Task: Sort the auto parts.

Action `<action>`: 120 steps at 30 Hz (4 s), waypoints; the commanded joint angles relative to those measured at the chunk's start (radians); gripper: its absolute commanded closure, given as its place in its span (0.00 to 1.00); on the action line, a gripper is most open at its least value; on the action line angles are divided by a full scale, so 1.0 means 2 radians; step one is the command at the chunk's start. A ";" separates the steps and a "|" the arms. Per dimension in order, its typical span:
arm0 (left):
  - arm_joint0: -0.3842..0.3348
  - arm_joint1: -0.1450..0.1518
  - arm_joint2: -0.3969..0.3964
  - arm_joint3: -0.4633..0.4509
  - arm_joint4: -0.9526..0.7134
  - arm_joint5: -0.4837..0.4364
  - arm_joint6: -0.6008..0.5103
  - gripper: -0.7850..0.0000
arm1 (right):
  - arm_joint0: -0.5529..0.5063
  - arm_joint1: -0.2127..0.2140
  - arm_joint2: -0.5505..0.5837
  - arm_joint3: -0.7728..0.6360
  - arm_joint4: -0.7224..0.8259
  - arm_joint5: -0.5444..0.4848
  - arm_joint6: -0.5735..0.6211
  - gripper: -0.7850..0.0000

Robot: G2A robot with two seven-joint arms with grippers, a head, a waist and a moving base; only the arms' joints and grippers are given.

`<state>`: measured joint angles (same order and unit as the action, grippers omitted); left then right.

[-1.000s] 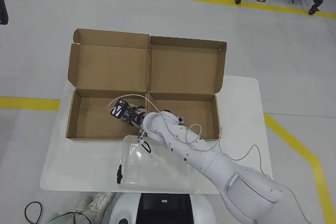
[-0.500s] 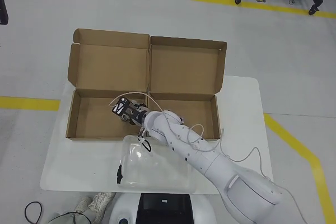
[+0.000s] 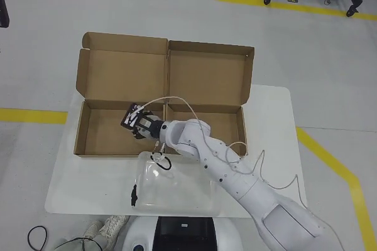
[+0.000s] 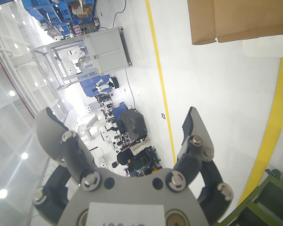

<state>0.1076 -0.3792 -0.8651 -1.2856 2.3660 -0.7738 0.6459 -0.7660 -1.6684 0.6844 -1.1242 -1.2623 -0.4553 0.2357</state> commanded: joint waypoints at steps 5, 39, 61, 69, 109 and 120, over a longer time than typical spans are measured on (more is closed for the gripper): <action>0.000 0.000 0.000 0.000 0.000 0.000 0.000 0.00 | -0.038 0.024 0.048 -0.064 -0.010 -0.057 -0.001 0.58; 0.000 0.000 0.000 0.000 0.000 0.000 0.000 0.00 | -0.368 0.123 0.319 -0.369 -0.093 -0.124 -0.058 0.00; 0.000 0.000 0.000 0.000 0.000 0.000 0.000 0.00 | -0.575 0.151 0.443 -0.477 -0.152 -0.034 -0.221 0.00; 0.000 0.000 0.000 0.000 0.000 0.000 0.000 0.00 | -0.634 0.155 0.465 -0.506 -0.173 0.007 -0.252 0.00; 0.000 0.000 0.000 0.000 0.000 0.000 0.000 0.00 | -0.643 0.158 0.467 -0.508 -0.174 0.023 -0.287 0.00; 0.000 0.000 0.000 0.000 0.000 0.000 0.000 0.00 | -0.643 0.158 0.467 -0.508 -0.174 0.023 -0.287 0.00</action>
<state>0.1076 -0.3792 -0.8651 -1.2856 2.3660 -0.7738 0.6459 -2.0520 -1.3516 1.6190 -2.1406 -1.6100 -0.4090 -0.3388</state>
